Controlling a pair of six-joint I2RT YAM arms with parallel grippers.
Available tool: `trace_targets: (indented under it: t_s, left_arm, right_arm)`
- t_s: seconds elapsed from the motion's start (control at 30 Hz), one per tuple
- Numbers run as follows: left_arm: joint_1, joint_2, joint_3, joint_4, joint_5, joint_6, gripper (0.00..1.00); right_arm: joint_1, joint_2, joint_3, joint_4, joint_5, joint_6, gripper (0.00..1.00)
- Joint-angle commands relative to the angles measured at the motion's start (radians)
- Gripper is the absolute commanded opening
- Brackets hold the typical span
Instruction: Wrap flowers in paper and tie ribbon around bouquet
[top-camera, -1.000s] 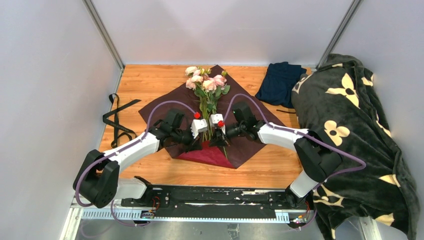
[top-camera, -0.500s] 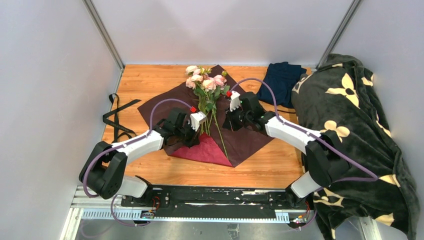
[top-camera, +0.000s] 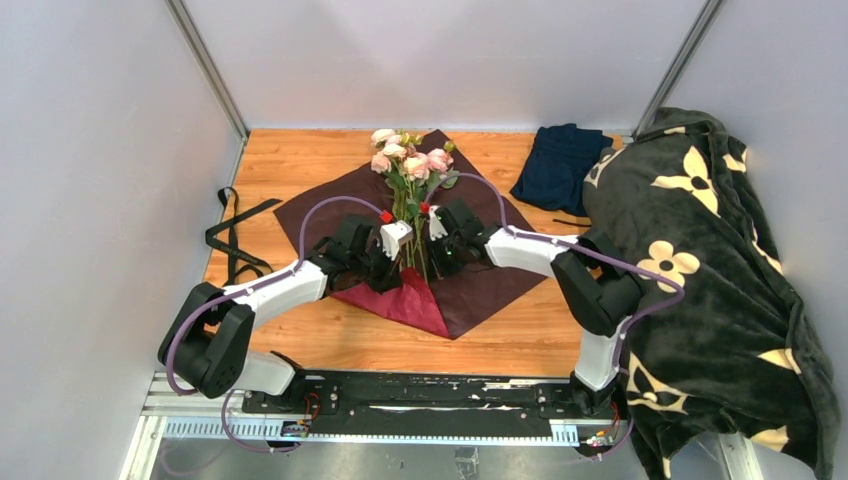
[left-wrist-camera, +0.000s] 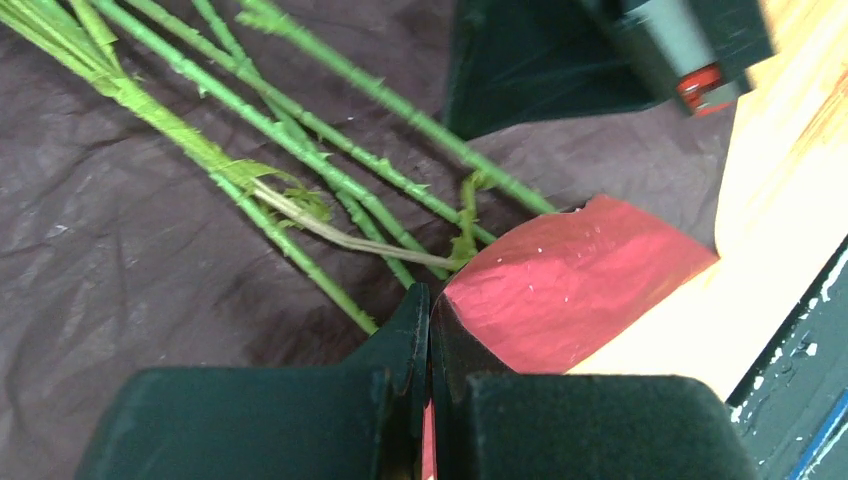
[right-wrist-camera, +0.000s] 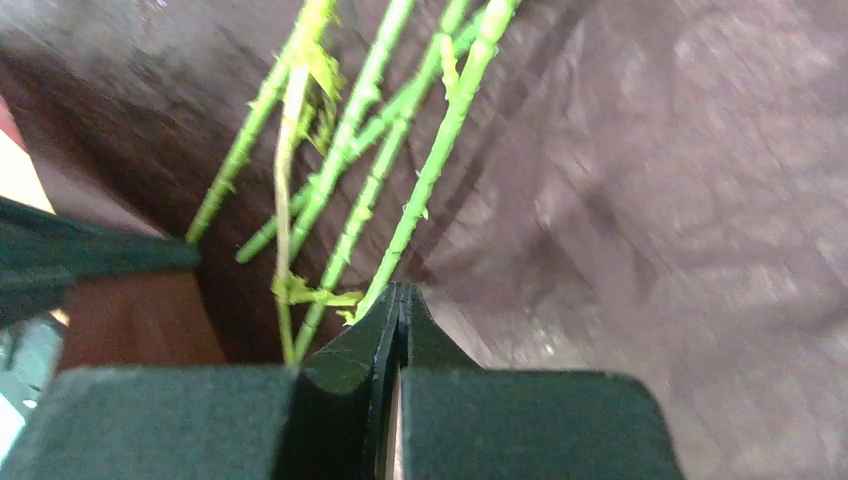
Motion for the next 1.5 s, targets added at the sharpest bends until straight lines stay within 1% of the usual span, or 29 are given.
trace_targets:
  t_s: [0.0,0.1,0.2,0.3,0.33,0.37,0.43,0.5,0.53,0.6,0.67,0.73,0.8,0.9,0.93,1.0,1.17,1.2,1.23,1.33,1.4,1.43,1.47]
  left_arm:
    - [0.007,-0.010,0.005,0.028,0.033,0.004,0.00]
    - [0.006,-0.014,0.003,0.028,0.024,0.002,0.00]
    - [0.011,-0.024,-0.001,0.028,-0.003,0.005,0.00]
    - [0.029,-0.030,-0.004,0.023,-0.076,-0.010,0.00]
    - [0.039,-0.029,-0.002,0.019,-0.101,-0.020,0.00]
    - [0.046,-0.029,-0.002,0.019,-0.113,-0.025,0.00]
    - [0.056,-0.025,-0.002,0.018,-0.107,-0.029,0.00]
    - [0.056,-0.023,-0.002,0.023,-0.104,-0.032,0.00]
    - [0.057,-0.022,-0.004,0.025,-0.113,-0.039,0.00]
    - [0.057,-0.019,-0.007,0.035,-0.127,-0.046,0.00]
    - [0.057,-0.021,-0.012,0.040,-0.130,-0.067,0.00]
    - [0.057,-0.022,-0.014,0.040,-0.133,-0.073,0.00]
    - [0.057,-0.023,-0.015,0.040,-0.144,-0.078,0.00]
    - [0.058,-0.016,-0.012,0.040,-0.151,-0.082,0.00]
    - [0.058,-0.014,-0.011,0.040,-0.149,-0.082,0.00]
    - [0.058,-0.009,-0.009,0.042,-0.150,-0.084,0.00]
    - [0.058,-0.012,-0.014,0.047,-0.153,-0.090,0.00]
    - [0.058,-0.013,-0.014,0.047,-0.152,-0.090,0.00]
    - [0.058,-0.013,-0.014,0.046,-0.152,-0.090,0.00]
    - [0.058,-0.015,-0.013,0.043,-0.158,-0.089,0.00]
    - [0.059,-0.022,-0.003,0.025,-0.162,-0.068,0.00]
    - [0.060,-0.032,0.012,-0.001,-0.163,-0.019,0.06]
    - [0.066,-0.045,0.034,-0.047,-0.159,0.050,0.24]
  right_arm:
    - [0.016,0.080,0.086,0.096,-0.054,0.113,0.00]
    - [0.014,0.132,0.117,0.182,-0.058,0.195,0.00]
    - [0.012,0.142,0.117,0.187,-0.059,0.205,0.00]
    - [-0.002,0.065,0.072,0.147,-0.042,0.144,0.00]
    - [-0.012,0.023,0.046,0.125,-0.046,0.111,0.02]
    - [-0.025,-0.022,0.015,0.109,-0.065,0.074,0.05]
    - [-0.053,-0.114,-0.048,0.095,-0.160,-0.011,0.13]
    - [-0.066,-0.174,-0.088,0.041,-0.281,-0.112,0.25]
    - [-0.066,-0.194,-0.108,0.023,-0.337,-0.158,0.32]
    - [-0.056,-0.215,-0.178,0.050,-0.464,-0.195,0.45]
    - [-0.036,-0.217,-0.235,0.120,-0.526,-0.190,0.55]
    - [-0.013,-0.208,-0.268,0.197,-0.504,-0.195,0.57]
    - [-0.008,-0.183,-0.271,0.218,-0.492,-0.189,0.58]
    - [0.003,-0.167,-0.270,0.262,-0.523,-0.173,0.59]
    - [0.014,-0.164,-0.273,0.275,-0.517,-0.175,0.58]
    - [0.036,-0.146,-0.272,0.267,-0.499,-0.192,0.53]
    - [0.037,-0.066,-0.257,0.216,-0.482,-0.193,0.44]
    - [0.038,-0.061,-0.254,0.210,-0.486,-0.189,0.41]
    - [0.038,-0.060,-0.252,0.207,-0.490,-0.188,0.35]
    - [0.033,-0.068,-0.241,0.185,-0.480,-0.193,0.12]
    - [0.023,-0.072,-0.225,0.164,-0.483,-0.185,0.03]
    - [0.016,-0.071,-0.216,0.157,-0.489,-0.178,0.01]
    - [0.010,-0.069,-0.205,0.146,-0.490,-0.169,0.00]
